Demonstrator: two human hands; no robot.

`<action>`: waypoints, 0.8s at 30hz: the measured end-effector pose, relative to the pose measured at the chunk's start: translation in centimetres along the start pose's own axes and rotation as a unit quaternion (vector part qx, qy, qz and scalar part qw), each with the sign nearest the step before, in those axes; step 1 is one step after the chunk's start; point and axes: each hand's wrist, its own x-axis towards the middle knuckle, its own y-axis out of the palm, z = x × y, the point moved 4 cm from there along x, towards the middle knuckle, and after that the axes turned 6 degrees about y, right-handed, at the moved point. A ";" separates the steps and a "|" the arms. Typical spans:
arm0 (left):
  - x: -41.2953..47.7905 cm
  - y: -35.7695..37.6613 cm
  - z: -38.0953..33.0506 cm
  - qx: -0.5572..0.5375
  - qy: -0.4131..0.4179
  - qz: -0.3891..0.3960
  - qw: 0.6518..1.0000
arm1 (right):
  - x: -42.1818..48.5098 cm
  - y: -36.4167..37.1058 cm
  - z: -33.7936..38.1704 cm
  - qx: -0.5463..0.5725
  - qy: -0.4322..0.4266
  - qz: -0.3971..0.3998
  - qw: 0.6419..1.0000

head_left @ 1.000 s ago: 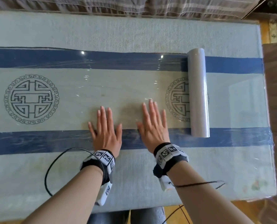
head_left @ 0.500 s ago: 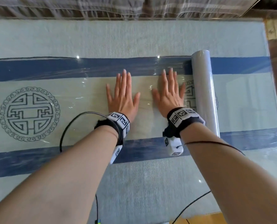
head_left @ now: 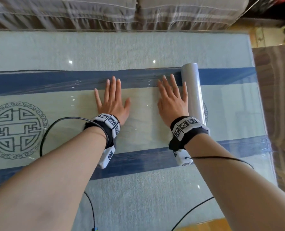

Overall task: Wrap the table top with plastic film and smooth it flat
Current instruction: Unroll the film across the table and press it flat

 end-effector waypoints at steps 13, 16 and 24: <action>-5.3 6.6 -6.5 -0.011 0.086 0.141 0.986 | -1.7 5.2 0.1 -0.122 0.027 0.106 0.986; -4.2 6.2 -3.5 0.006 0.104 0.131 0.986 | -0.8 5.4 0.2 -0.082 0.083 0.097 0.988; -0.3 4.8 1.9 -0.024 -0.020 0.117 0.993 | 1.9 4.9 3.2 -0.077 0.099 0.143 0.982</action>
